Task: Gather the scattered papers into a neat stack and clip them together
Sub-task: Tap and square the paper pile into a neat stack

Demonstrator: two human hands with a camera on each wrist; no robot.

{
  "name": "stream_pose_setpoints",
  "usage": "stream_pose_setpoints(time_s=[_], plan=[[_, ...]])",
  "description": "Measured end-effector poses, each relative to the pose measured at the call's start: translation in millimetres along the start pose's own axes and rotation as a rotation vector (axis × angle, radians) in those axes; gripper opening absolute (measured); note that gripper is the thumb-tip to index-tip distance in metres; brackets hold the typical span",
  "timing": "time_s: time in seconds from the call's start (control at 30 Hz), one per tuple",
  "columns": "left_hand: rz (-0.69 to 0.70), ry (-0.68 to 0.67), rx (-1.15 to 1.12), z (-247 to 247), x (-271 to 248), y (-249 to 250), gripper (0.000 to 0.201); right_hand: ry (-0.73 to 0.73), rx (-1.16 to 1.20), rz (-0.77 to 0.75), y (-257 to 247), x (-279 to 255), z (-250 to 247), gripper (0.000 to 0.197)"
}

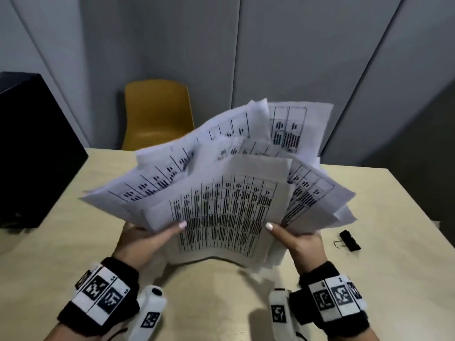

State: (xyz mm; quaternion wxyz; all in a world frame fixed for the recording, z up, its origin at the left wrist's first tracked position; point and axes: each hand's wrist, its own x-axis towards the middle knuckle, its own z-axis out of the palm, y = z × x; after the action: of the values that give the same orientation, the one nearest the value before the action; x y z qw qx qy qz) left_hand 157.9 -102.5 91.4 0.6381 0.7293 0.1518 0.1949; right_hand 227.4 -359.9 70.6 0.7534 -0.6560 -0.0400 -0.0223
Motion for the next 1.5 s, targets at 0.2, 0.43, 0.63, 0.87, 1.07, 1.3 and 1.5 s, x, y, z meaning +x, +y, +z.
stream_pose_setpoints(time_s=[0.2, 0.43, 0.63, 0.87, 1.07, 1.3, 1.5], plan=[[-0.061, 0.007, -0.001, 9.6, -3.6, -20.2, 0.034, -0.016, 0.046, 0.031, 8.8, -1.1, 8.3, 0.034], [0.097, 0.041, -0.090, -3.6, 3.2, -11.9, 0.032, -0.084, 0.088, -0.016, -9.9, 2.9, 4.3, 0.031], [0.082, -0.058, -0.075, -0.9, 4.2, -11.9, 0.033, -0.119, 0.122, -0.037, -12.5, 6.5, 4.5, 0.034], [0.033, -0.114, -0.126, -9.4, 2.2, -10.7, 0.027, -0.128, 0.184, 0.017, -3.0, 11.9, -1.9, 0.076], [-0.017, -0.089, -0.128, -4.5, 4.4, -13.3, 0.034, -0.210, 0.217, 0.003, -14.6, 13.8, 5.7, 0.072], [0.047, -0.158, -0.122, -5.9, 3.3, -6.8, 0.044, -0.289, 0.249, -0.052, -17.4, 13.3, 9.0, 0.059], [0.077, -0.107, -0.160, -10.7, 2.8, -2.7, 0.045, -0.319, 0.208, -0.106, -16.1, 11.2, 1.9, 0.051]])
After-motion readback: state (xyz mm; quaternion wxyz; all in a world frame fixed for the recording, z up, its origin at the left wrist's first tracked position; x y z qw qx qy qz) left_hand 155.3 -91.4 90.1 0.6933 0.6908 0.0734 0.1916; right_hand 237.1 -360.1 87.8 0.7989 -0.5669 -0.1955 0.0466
